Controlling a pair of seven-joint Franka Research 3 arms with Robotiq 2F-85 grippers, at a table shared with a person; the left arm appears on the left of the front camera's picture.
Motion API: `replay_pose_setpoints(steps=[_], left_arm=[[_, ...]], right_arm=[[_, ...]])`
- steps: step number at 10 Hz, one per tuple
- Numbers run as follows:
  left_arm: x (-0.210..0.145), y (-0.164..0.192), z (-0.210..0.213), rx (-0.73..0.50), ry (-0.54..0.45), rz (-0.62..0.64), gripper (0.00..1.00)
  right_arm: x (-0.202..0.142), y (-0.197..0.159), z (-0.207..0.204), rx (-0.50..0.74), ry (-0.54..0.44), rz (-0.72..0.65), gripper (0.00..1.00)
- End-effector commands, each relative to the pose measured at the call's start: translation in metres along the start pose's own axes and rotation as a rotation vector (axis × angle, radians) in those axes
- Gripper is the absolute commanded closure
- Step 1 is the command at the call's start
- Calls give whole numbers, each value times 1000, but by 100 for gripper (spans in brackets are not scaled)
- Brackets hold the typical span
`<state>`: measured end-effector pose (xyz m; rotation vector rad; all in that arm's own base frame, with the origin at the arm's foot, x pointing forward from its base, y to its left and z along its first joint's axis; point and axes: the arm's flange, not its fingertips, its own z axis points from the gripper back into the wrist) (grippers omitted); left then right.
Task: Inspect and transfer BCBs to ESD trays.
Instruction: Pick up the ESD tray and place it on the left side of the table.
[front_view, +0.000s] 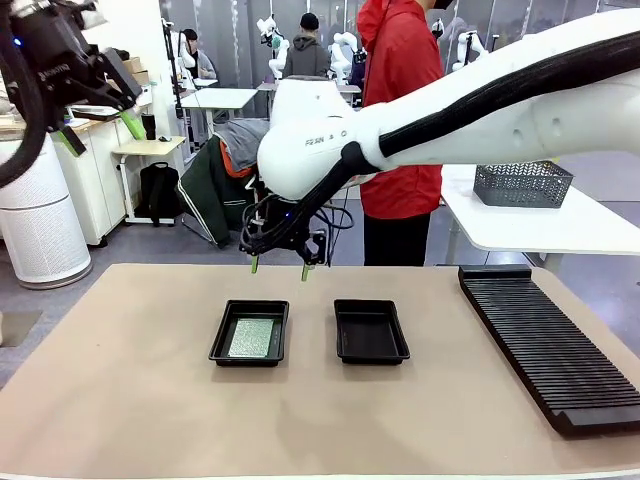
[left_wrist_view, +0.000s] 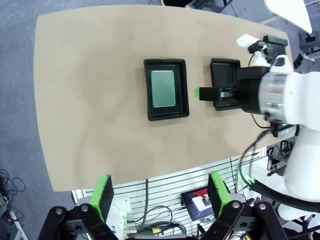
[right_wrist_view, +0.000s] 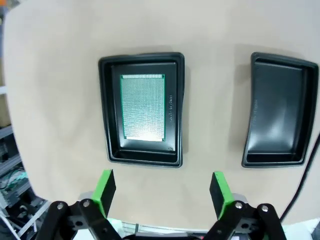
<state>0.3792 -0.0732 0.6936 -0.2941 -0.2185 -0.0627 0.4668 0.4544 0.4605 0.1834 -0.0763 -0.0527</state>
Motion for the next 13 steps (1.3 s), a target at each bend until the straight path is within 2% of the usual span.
replay_pose_setpoints(steps=[1,7,11,12,13], left_arm=[[8,-6,-35,-17,32,17,0],[22,-21,-155,-24,126,3,0],[37,-35,-217,59,121,22,0],[41,-38,-232,79,126,19,0],[44,-40,-247,101,128,22,0]], right_arm=[[-26,-43,9,111,-5,5,0],[-33,-107,15,323,-1,18,0],[-32,-136,9,425,-12,45,0],[-31,-142,8,454,-8,56,0],[-25,-118,12,372,-3,25,0]])
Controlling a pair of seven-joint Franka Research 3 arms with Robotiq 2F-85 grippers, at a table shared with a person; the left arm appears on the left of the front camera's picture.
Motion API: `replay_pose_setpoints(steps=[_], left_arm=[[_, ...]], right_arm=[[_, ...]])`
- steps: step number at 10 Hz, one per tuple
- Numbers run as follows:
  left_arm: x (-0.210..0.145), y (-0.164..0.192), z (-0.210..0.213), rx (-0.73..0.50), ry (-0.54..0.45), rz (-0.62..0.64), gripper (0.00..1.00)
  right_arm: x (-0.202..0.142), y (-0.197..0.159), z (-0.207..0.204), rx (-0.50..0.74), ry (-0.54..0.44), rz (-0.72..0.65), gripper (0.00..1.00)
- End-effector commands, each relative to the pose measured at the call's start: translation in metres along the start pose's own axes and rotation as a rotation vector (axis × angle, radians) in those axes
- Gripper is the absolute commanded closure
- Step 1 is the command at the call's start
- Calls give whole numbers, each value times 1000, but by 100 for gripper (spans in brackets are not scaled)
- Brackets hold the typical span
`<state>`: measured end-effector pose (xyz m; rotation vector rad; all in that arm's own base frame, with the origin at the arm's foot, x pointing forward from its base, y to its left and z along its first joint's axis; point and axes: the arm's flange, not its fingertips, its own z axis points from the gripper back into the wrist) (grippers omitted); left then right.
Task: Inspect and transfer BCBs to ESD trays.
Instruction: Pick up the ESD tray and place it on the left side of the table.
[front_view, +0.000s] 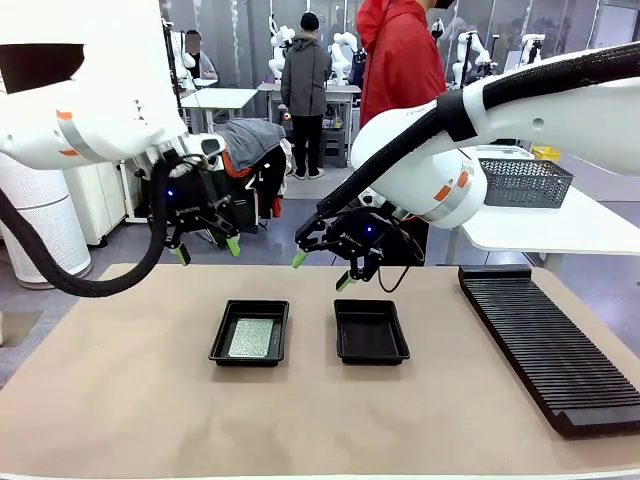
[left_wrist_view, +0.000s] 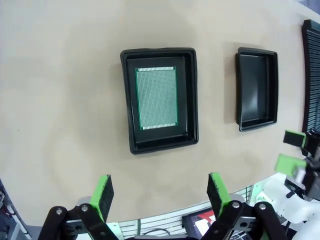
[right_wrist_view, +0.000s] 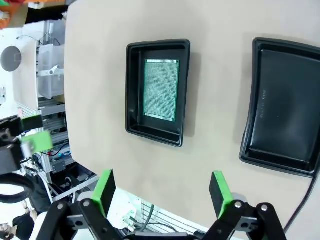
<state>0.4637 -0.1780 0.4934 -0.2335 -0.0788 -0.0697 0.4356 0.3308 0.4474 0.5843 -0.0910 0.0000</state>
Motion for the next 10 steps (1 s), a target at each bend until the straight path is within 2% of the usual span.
replay_pose_setpoints(steps=[1,8,10], left_arm=[[8,-5,-24,56,-4,15,0],[24,6,-101,177,38,14,0],[28,12,-119,222,8,8,0]], right_arm=[[0,6,-3,-31,-3,-11,0],[0,6,-3,-31,-3,-11,0],[0,6,-3,-31,-3,-11,0]])
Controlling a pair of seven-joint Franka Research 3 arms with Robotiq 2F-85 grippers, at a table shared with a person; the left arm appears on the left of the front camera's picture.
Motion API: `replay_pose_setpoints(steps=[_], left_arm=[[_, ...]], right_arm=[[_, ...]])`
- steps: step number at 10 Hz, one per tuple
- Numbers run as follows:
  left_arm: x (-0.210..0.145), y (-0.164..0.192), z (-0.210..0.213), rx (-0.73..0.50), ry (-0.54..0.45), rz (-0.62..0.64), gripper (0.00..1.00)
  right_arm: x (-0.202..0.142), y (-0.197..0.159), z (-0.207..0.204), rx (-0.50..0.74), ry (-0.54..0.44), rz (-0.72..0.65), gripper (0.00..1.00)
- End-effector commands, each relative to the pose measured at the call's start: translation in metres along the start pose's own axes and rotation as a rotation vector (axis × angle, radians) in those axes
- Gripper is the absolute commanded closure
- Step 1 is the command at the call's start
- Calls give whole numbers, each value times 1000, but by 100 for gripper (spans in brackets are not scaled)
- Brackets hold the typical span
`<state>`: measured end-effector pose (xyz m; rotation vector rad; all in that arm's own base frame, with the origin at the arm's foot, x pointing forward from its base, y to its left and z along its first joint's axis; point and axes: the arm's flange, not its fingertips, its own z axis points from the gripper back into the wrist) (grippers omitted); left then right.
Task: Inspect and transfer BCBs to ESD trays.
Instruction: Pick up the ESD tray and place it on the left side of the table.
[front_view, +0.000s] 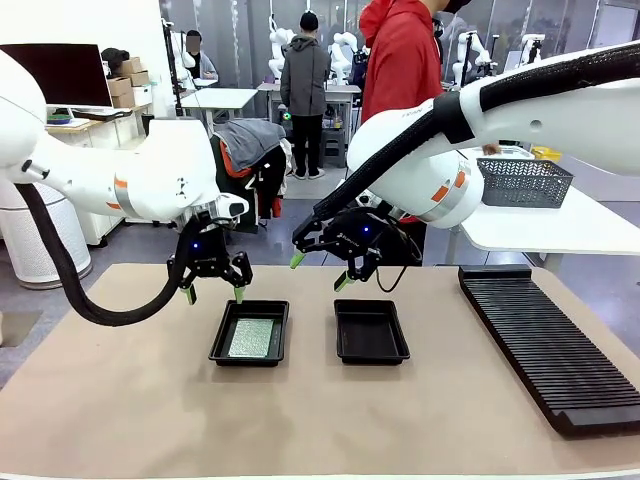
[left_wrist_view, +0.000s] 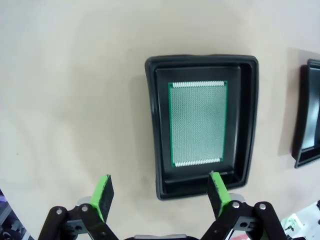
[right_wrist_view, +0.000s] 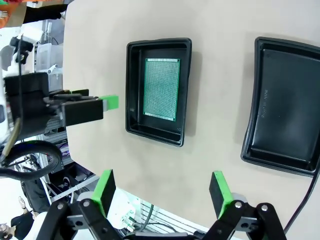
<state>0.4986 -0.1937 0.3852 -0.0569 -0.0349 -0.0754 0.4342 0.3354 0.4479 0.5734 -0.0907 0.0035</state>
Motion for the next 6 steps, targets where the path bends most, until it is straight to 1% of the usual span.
replay_pose_setpoints(steps=[1,6], left_arm=[[7,1,-20,46,-39,16,0],[16,0,-63,53,-53,23,0]], right_arm=[[1,2,-1,-20,-4,-15,0],[1,2,-1,-20,-4,-15,0]])
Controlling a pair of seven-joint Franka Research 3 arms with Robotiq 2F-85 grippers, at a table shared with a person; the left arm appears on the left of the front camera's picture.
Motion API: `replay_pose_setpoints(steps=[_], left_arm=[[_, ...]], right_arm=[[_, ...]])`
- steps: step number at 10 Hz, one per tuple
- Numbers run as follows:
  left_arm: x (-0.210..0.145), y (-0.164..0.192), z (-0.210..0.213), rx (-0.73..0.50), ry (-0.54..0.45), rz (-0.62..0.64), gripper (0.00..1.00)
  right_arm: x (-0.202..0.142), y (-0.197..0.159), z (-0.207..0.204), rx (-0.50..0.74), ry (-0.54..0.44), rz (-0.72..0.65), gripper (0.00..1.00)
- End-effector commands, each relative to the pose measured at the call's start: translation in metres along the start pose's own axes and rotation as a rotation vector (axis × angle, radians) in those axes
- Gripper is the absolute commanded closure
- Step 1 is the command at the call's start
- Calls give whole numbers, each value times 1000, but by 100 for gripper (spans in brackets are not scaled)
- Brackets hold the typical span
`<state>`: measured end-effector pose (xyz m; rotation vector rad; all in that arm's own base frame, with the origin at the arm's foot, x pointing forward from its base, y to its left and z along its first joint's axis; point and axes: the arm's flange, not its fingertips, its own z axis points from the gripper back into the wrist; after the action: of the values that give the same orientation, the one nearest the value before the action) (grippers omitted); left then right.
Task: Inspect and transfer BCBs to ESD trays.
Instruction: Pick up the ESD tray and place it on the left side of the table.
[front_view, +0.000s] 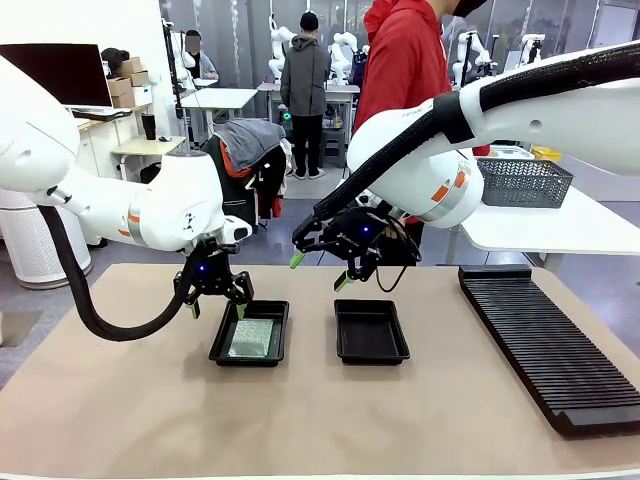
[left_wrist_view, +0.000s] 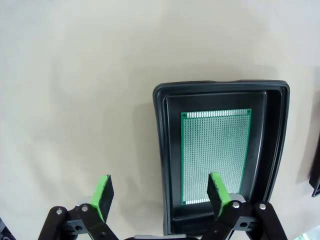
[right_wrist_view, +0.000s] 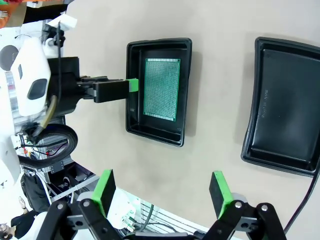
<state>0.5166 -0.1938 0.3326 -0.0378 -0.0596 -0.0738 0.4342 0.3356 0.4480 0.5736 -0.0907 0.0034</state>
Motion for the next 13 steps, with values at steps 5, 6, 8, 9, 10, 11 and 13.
replay_pose_setpoints(steps=[5,6,8,9,10,11,13], left_arm=[[2,-10,-33,33,-19,38,0],[2,-11,-35,36,-11,39,0],[0,-7,-31,2,14,20,0],[0,-7,-31,2,14,20,0],[0,-7,-31,2,14,20,0],[0,-7,-31,2,14,20,0],[0,-7,-31,2,14,20,0]], right_arm=[[1,2,-1,-20,-4,-15,0],[1,2,-1,-20,-4,-15,0],[1,2,-1,-20,-4,-15,0],[1,2,-1,-20,-4,-15,0],[1,2,-1,-20,-4,-15,0],[1,2,-1,-20,-4,-15,0],[1,2,-1,-20,-4,-15,0]])
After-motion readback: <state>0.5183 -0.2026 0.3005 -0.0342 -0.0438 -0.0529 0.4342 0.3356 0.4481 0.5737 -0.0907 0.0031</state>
